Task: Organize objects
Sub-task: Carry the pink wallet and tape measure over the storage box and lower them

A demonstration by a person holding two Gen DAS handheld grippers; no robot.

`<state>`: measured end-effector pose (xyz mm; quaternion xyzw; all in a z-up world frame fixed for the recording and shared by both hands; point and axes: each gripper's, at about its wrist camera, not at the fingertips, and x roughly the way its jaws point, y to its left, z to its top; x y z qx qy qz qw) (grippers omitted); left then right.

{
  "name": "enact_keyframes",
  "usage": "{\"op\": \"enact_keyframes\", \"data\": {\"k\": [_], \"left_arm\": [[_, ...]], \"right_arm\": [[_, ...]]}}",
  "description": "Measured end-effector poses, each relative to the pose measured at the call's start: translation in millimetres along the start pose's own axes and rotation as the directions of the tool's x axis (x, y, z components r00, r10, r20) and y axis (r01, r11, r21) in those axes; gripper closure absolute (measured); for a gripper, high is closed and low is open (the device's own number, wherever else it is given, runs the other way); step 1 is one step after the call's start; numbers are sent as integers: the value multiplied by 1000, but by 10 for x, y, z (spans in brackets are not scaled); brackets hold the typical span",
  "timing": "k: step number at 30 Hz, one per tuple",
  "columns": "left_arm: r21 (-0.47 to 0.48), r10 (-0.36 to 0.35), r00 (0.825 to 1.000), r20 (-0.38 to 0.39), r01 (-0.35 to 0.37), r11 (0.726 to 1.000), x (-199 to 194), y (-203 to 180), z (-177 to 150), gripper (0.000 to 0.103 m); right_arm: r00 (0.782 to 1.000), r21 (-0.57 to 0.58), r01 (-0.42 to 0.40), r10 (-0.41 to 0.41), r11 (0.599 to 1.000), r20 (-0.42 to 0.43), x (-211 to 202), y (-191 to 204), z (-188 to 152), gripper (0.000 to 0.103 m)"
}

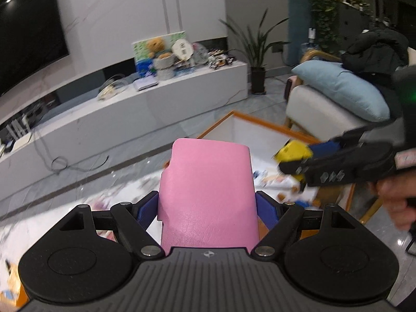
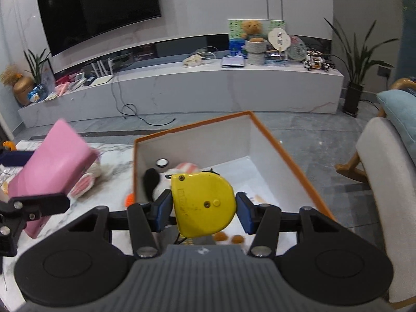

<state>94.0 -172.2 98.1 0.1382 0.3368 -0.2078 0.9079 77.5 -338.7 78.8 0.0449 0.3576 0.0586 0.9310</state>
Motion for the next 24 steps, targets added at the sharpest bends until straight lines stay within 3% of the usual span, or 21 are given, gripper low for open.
{"op": "enact_keyframes", "data": {"k": [9, 17, 24], "left_arm": [[26, -45, 999, -23, 45, 999, 424, -334, 257, 11], [0, -27, 996, -89, 27, 1000, 921, -429, 378, 11], [-36, -33, 988, -152, 27, 999, 1241, -471, 359, 11]], "right_arm": [[998, 4, 69, -69, 998, -14, 107, -234, 5, 48], [985, 20, 165, -164, 986, -58, 277, -429, -3, 48], [982, 38, 163, -159, 986, -103, 416, -564, -42, 49]]}}
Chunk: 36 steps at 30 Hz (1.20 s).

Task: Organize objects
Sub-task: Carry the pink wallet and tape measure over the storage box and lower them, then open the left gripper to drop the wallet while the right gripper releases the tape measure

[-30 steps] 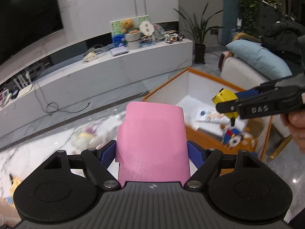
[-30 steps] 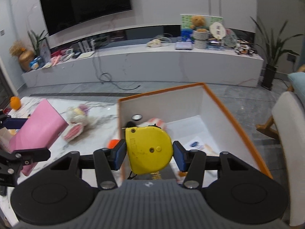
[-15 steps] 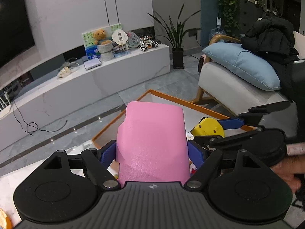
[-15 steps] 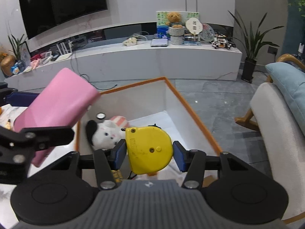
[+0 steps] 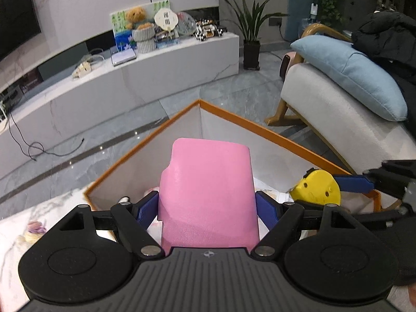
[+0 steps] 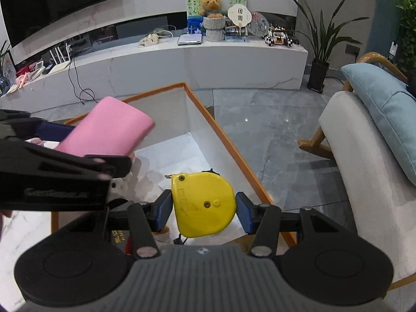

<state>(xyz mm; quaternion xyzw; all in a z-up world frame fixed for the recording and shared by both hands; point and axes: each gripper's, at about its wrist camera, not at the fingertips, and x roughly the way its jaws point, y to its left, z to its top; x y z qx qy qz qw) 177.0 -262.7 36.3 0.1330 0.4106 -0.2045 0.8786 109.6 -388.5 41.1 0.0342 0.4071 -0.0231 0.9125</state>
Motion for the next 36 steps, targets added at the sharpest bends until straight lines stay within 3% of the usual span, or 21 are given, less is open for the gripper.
{"op": "enact_keyframes", "data": {"k": [25, 36], "left_arm": [[-17, 19, 993, -119, -21, 1000, 534, -55, -10, 11], [46, 49, 988, -149, -42, 998, 664, -171, 2, 11]], "right_arm": [[996, -35, 11, -14, 999, -88, 338, 61, -25, 48], [992, -53, 17, -23, 998, -122, 451, 88, -38, 49]]}}
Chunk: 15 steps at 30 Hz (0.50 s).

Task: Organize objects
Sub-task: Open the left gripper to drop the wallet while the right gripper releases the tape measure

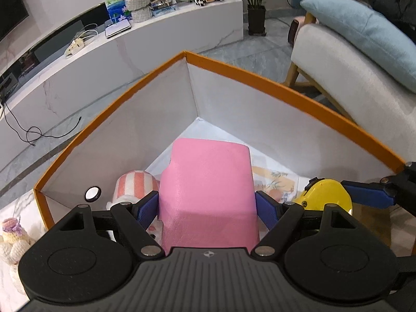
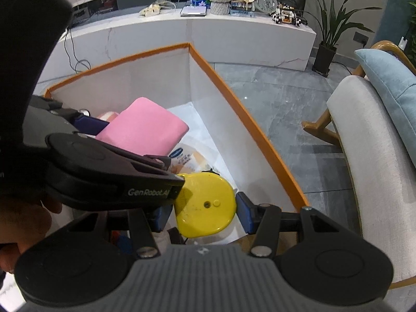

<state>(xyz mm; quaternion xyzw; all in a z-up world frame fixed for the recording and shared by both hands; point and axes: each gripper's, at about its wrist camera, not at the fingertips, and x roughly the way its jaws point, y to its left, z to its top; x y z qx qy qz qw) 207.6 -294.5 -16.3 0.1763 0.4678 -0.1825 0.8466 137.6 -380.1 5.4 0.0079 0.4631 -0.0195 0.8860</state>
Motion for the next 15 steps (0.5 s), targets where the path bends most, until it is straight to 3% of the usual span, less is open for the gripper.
{"op": "enact_keyframes", "data": {"k": [15], "left_arm": [[19, 13, 999, -31, -12, 1000, 57, -40, 15, 11]], "right_arm": [[1000, -13, 10, -10, 1000, -29, 61, -14, -7, 48]]}}
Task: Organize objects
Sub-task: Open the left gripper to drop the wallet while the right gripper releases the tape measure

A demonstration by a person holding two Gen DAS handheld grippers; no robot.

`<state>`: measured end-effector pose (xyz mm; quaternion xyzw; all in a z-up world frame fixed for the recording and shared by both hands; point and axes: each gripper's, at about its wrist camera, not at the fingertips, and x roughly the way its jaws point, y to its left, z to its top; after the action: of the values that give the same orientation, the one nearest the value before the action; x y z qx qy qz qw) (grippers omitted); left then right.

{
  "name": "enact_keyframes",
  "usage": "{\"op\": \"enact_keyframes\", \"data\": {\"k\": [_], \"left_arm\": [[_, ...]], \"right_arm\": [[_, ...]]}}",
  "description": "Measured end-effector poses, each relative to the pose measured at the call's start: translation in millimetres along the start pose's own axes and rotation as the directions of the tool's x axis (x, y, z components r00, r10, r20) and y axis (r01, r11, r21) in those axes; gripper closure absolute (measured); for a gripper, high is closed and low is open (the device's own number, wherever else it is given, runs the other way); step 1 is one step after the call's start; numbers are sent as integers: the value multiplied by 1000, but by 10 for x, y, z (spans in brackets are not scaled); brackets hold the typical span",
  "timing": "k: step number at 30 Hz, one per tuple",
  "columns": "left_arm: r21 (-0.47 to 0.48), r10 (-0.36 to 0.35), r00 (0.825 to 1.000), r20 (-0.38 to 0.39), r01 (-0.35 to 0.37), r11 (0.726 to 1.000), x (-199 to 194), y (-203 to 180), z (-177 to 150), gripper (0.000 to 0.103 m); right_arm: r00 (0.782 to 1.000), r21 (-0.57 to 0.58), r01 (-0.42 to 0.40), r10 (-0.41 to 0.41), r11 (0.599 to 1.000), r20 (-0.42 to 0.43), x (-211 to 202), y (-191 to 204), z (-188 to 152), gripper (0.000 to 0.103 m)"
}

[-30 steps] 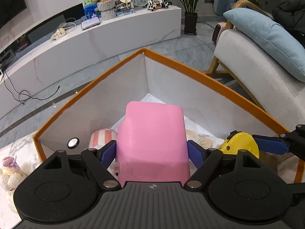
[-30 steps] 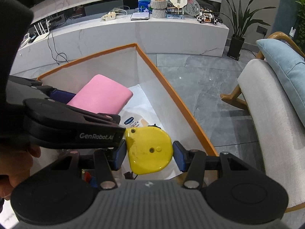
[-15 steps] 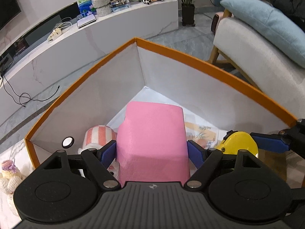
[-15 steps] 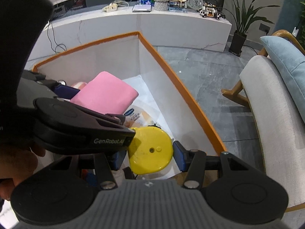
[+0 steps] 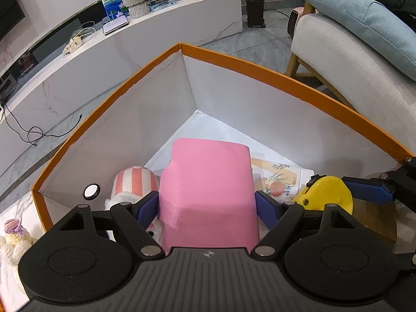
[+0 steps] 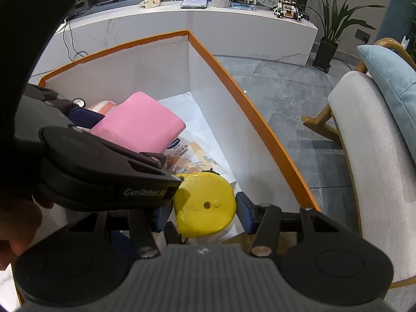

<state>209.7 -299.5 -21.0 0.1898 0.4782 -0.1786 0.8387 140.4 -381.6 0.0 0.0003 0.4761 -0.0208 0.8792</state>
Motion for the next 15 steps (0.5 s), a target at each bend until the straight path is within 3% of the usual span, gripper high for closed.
{"op": "enact_keyframes", "data": {"k": [15], "left_arm": [[-19, -6, 999, -32, 6, 1000, 37, -1, -11, 9]], "right_arm": [[1000, -4, -1, 1, 1000, 1, 4, 5, -13, 48]]}}
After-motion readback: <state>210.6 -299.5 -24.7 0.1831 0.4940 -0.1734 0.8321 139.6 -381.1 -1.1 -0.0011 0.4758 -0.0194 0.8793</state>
